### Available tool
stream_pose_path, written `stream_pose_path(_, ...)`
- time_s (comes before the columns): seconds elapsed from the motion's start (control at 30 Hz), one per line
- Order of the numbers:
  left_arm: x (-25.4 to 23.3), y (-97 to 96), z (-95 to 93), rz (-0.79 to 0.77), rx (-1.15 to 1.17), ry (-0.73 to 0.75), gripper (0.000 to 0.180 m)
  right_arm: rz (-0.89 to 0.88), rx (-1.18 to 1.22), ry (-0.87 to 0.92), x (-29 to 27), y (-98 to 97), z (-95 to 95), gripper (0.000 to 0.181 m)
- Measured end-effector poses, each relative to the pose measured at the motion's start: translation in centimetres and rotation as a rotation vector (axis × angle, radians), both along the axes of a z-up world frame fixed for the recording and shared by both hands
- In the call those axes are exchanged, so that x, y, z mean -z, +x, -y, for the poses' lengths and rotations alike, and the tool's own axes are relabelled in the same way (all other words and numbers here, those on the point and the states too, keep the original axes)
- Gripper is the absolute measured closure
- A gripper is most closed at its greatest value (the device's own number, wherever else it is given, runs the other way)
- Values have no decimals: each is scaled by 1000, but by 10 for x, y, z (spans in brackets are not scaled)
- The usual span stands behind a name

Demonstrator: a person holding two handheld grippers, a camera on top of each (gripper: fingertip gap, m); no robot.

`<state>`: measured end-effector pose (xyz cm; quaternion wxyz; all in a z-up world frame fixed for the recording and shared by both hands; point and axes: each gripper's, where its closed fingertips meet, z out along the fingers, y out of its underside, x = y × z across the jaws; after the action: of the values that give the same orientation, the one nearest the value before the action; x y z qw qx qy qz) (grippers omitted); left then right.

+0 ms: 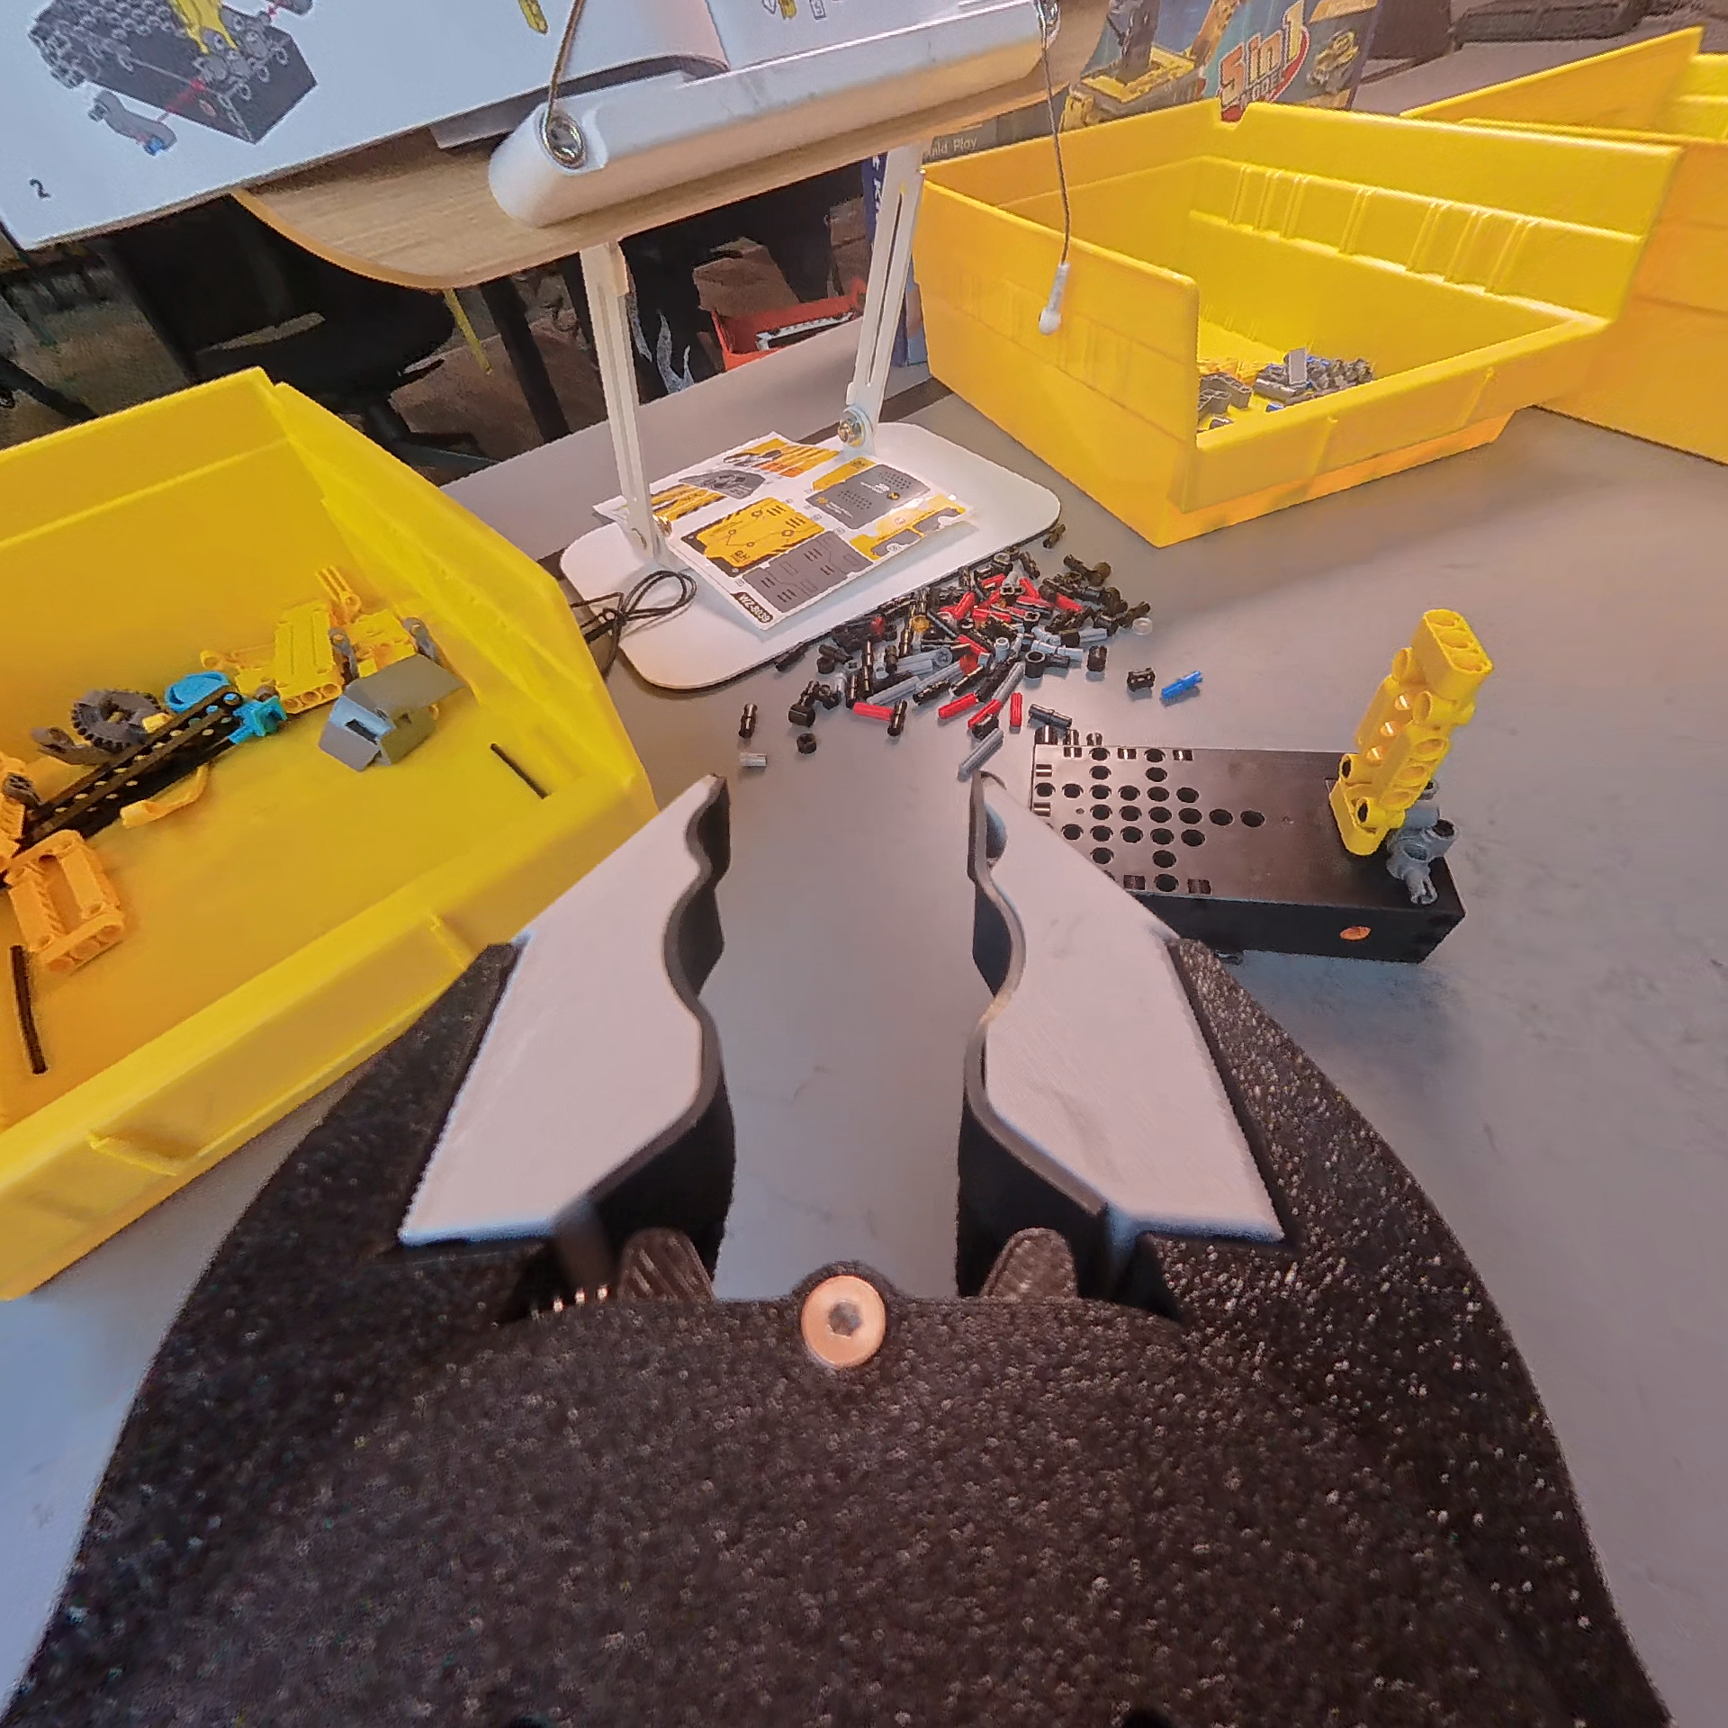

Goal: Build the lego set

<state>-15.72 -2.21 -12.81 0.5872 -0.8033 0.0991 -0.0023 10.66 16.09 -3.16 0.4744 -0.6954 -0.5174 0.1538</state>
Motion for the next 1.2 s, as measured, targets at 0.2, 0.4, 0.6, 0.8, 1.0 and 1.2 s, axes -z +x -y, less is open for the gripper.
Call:
stream_pose_path(0.2, 4, 3, -1, -13, 6, -12, 129, 352, 20, -149, 75, 120, -89, 173)
stream_pose_path(0.4, 11, 4, -4, -15, 7, -33, 129, 558, -166, -272, 155, 153, -86, 173)
stream_pose_path(0.6, 12, 4, -6, -29, 2, -34, 129, 578, -224, -309, 164, 153, -86, 169)
stream_pose_path(0.8, 11, 3, -6, -27, -1, -32, 129, 568, -251, -357, 168, 155, -85, 174)
stream_pose_path(1.0, 11, 4, -6, -30, 5, -31, 129, 551, -237, -323, 162, 156, -80, 178)
stream_pose_path(1.2, 10, 6, -6, -26, 16, -26, 129, 346, -76, -101, 55, 117, -64, 179)
